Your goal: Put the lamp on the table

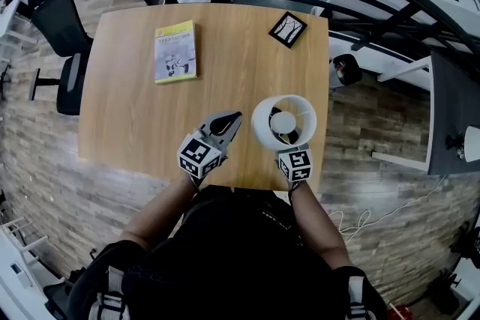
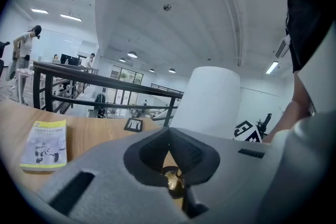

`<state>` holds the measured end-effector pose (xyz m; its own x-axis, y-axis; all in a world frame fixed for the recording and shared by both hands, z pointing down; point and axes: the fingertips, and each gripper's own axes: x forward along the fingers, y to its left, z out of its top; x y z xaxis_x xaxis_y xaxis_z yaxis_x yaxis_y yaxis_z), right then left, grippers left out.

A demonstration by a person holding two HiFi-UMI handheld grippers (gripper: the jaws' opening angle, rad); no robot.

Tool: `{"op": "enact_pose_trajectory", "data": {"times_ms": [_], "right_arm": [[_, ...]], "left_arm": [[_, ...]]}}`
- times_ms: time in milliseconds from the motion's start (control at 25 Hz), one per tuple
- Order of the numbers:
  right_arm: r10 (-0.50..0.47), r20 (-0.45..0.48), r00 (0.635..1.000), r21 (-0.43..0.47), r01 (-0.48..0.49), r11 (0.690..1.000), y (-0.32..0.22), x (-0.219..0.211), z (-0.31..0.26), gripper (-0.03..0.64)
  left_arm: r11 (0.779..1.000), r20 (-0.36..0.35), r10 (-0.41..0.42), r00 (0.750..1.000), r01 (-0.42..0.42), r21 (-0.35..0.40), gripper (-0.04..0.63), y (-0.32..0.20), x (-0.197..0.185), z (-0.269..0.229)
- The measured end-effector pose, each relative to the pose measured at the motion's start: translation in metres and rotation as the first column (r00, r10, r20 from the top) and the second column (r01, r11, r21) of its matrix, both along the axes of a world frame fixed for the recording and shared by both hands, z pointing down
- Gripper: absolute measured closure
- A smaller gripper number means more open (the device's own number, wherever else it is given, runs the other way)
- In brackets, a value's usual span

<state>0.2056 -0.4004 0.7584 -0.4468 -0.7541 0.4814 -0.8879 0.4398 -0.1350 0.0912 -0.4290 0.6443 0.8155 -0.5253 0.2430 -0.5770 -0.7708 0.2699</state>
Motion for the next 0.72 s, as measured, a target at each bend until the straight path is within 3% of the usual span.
{"op": "enact_pose_trajectory", "data": {"times_ms": [560,720], "right_arm": [[0.119,-0.009,0.993,-0.005,-0.119,0.993,0.046,0.000,-0.008,0.500],[0.171,-0.023,0.985,-0.003,-0.171,0.985,0.067,-0.005,-0.015,0.553]], "left_arm": [[0.997,-0.042,0.057,0.997,-0.055,0.058,0.588,0.046,-0.018,-0.028],[0.992,-0.053,0.088,0.995,-0.083,0.090,0.587,0.064,-0.030,-0.043]]}}
